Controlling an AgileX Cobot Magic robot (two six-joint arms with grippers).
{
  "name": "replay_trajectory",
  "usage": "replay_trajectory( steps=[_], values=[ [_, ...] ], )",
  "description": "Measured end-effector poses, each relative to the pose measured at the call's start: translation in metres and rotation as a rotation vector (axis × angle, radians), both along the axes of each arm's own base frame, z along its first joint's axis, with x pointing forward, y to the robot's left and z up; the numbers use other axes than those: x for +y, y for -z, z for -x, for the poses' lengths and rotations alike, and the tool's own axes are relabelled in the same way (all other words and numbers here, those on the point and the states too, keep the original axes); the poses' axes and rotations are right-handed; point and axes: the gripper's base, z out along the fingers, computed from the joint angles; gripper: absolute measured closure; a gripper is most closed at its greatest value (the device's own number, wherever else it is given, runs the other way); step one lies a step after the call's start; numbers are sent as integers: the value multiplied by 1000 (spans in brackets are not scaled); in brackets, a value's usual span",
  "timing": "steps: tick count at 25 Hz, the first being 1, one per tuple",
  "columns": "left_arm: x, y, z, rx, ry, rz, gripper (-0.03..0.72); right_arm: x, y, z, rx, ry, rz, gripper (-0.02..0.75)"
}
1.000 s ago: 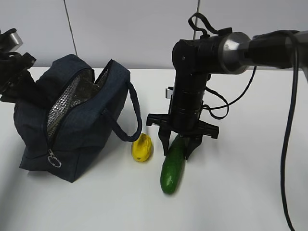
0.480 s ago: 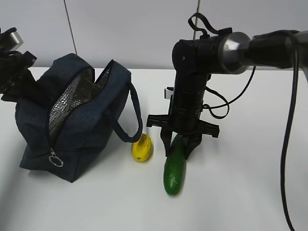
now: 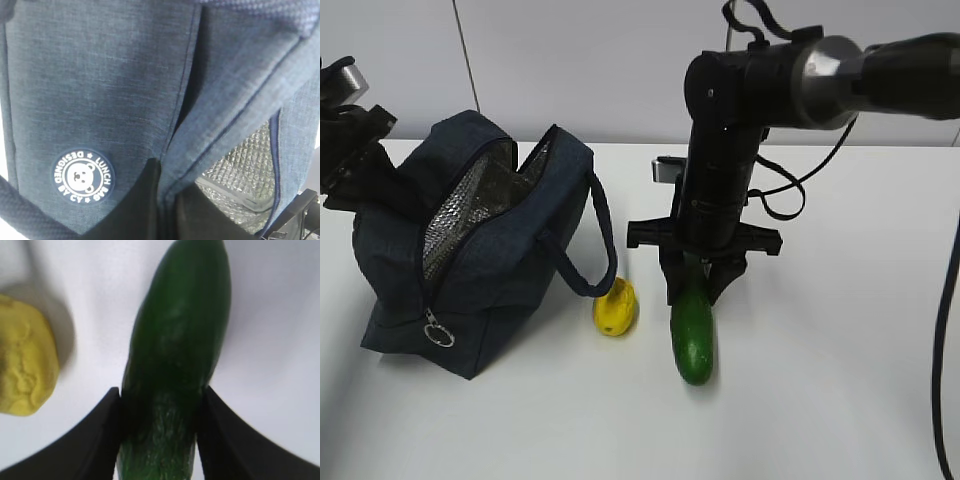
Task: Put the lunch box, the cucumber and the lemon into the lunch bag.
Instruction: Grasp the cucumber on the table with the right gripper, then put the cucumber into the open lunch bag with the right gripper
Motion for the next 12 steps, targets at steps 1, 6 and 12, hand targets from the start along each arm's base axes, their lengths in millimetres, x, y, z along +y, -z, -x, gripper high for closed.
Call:
replay_trajectory(
  steps=[1, 6, 12],
  values=[
    [0, 0, 0, 0, 0, 0, 697, -1, -7, 1, -15, -4, -3, 402],
    [0, 0, 0, -2, 3, 0, 697, -3, -44, 5, -91, -31, -41, 402],
    [0, 0, 0, -5, 5, 1, 697, 7, -82, 17, -128, -100, -229, 402]
  ],
)
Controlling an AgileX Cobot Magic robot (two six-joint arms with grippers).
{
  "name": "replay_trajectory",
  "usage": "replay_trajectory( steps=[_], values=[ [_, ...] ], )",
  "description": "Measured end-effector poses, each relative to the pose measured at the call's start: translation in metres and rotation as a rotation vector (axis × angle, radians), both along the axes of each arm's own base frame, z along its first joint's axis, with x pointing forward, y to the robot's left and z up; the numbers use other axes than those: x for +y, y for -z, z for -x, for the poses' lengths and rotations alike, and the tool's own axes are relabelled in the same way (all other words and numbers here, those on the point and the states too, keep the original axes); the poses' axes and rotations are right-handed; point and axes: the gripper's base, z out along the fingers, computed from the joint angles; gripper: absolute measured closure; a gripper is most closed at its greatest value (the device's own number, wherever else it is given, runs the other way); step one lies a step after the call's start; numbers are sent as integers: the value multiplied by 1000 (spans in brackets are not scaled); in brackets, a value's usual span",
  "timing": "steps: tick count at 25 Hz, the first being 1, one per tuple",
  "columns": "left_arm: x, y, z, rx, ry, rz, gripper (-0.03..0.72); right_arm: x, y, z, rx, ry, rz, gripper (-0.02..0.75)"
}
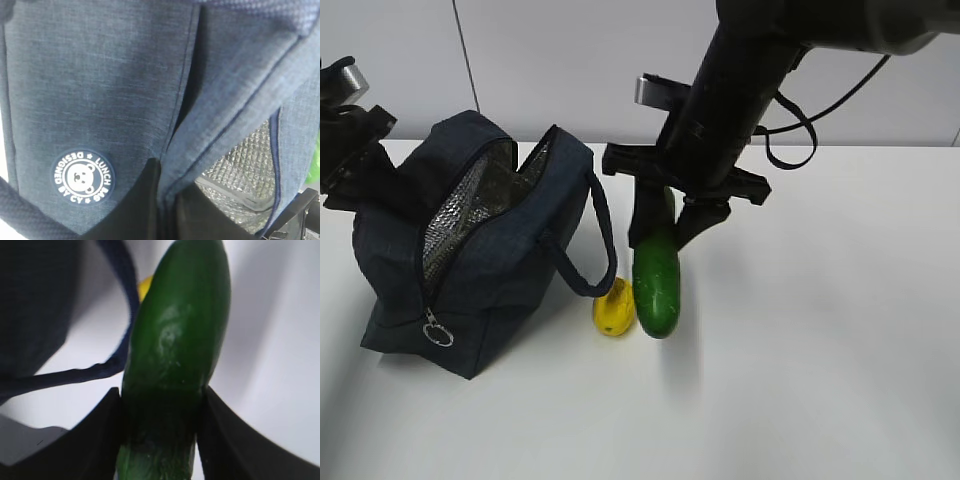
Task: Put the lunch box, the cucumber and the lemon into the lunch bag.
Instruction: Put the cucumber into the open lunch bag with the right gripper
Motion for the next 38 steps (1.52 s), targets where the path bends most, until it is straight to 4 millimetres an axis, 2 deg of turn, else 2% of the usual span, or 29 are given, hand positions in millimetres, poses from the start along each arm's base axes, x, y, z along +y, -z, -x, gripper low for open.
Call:
replay_trajectory(
  steps=[6, 14, 16, 18, 24, 32, 38],
  values=[
    [-1, -1, 0, -4, -3, 14, 698, 24, -24, -1, -88, -104, -300, 404],
    [-2, -1, -1, -7, -5, 22, 697, 45, -49, -11, -233, -70, -638, 406],
    [-2, -1, -1, -9, -4, 23, 697, 47, -50, -15, -260, -47, -682, 406],
    [-2, -1, -1, -10, -3, 23, 697, 50, -46, -20, -261, -16, -711, 406],
    [-2, -1, -1, -11, -1, 24, 697, 58, -15, -33, -212, 52, -762, 406],
    [-2, -2, -1, -14, 1, 25, 697, 61, 10, -41, -177, 81, -752, 406],
    [-2, -2, -1, -14, 0, 27, 697, 61, 16, -42, -169, 80, -742, 381]
  ],
)
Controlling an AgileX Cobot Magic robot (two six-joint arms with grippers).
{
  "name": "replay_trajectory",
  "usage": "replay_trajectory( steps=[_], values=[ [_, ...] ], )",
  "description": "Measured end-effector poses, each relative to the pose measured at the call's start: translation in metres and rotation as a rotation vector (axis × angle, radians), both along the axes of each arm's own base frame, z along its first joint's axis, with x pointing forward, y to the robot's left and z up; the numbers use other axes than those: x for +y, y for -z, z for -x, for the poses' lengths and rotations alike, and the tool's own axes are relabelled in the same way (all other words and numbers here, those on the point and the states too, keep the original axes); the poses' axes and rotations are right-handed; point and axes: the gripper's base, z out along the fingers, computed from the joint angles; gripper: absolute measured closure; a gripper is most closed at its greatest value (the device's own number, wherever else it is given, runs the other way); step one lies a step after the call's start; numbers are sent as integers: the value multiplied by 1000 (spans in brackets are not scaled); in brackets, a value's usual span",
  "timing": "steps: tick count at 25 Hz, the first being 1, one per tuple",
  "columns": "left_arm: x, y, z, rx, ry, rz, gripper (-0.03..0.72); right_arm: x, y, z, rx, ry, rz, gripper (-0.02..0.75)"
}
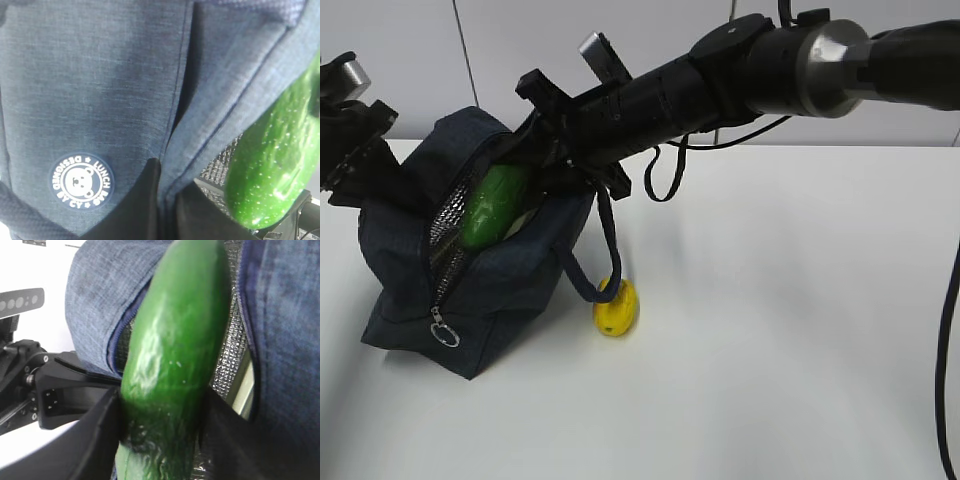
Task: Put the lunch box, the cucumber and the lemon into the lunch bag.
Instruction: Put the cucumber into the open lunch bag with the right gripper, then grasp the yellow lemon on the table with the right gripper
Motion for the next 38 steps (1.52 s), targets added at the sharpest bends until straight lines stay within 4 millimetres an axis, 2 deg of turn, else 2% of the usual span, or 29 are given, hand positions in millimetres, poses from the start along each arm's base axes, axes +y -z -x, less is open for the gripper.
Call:
replay_trajectory(
  steps=[8, 13, 17, 23, 28, 32, 38],
  values=[
    [0, 0, 0, 0, 0, 0, 697, 0, 1, 1, -4, -12, 13, 277],
    [0, 0, 0, -2, 3, 0, 698, 1, 0, 4, -10, -53, 5, 271],
    [0, 0, 0, -3, 4, -1, 697, 3, -4, 11, -105, -197, -32, 271],
    [3, 3, 2, 4, 22, -47, 697, -2, -12, 19, -134, -299, -26, 272],
    [8, 6, 4, 25, 33, -113, 697, -13, -38, 31, -207, -356, 87, 271],
    [12, 7, 4, 32, 29, -131, 697, -27, -54, 40, -213, -371, 254, 271],
    [18, 8, 4, 34, 19, -141, 697, -46, -47, 49, -102, -365, 557, 271]
  ],
)
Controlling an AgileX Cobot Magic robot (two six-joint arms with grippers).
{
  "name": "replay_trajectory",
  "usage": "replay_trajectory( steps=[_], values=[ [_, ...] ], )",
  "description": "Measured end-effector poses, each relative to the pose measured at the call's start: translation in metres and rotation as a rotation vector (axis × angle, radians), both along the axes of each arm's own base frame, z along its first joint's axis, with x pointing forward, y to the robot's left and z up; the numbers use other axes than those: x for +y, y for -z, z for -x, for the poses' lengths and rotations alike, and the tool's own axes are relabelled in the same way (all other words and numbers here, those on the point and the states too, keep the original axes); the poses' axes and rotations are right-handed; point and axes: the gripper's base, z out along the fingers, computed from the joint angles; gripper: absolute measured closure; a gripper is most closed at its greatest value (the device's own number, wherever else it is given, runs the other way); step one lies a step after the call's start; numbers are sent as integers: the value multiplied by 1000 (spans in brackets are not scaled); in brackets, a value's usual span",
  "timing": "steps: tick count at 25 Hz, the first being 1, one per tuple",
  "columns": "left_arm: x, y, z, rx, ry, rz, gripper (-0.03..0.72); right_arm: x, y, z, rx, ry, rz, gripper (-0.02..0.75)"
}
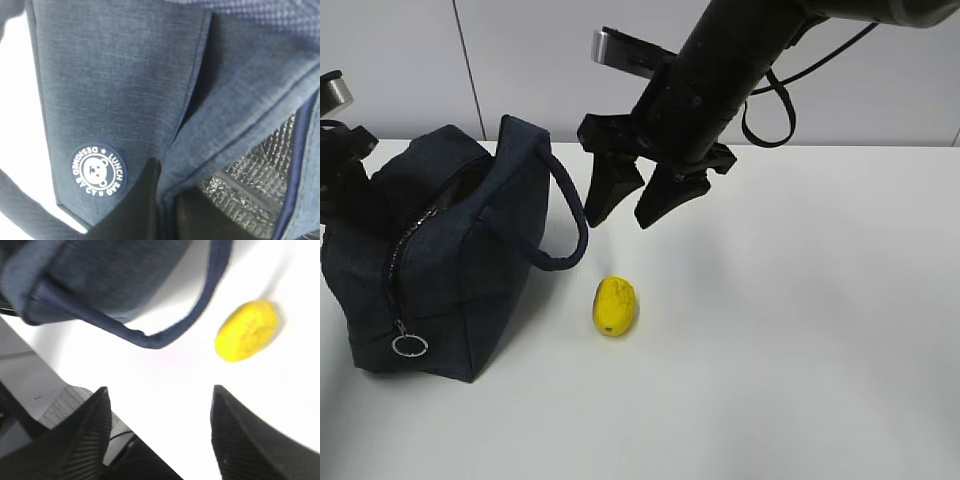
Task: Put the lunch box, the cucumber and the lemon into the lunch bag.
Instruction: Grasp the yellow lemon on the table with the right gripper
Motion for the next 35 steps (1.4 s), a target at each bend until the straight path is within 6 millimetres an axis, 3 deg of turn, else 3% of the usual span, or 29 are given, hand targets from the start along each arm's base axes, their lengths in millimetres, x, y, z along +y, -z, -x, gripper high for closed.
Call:
replay_trajectory(
  steps=[10, 24, 30, 35],
  values=[
    [14, 0, 0, -2, -39, -10, 697, 2, 12, 2, 57, 154, 155, 271],
    [18, 2, -1, -13, -43, -37, 697, 11, 68, -17, 143, 254, 189, 265],
    [19, 2, -1, -14, -42, -47, 697, 15, 98, -25, 157, 286, 199, 196],
    [20, 2, -1, -15, -41, -51, 697, 18, 114, -29, 156, 299, 199, 182]
  ],
)
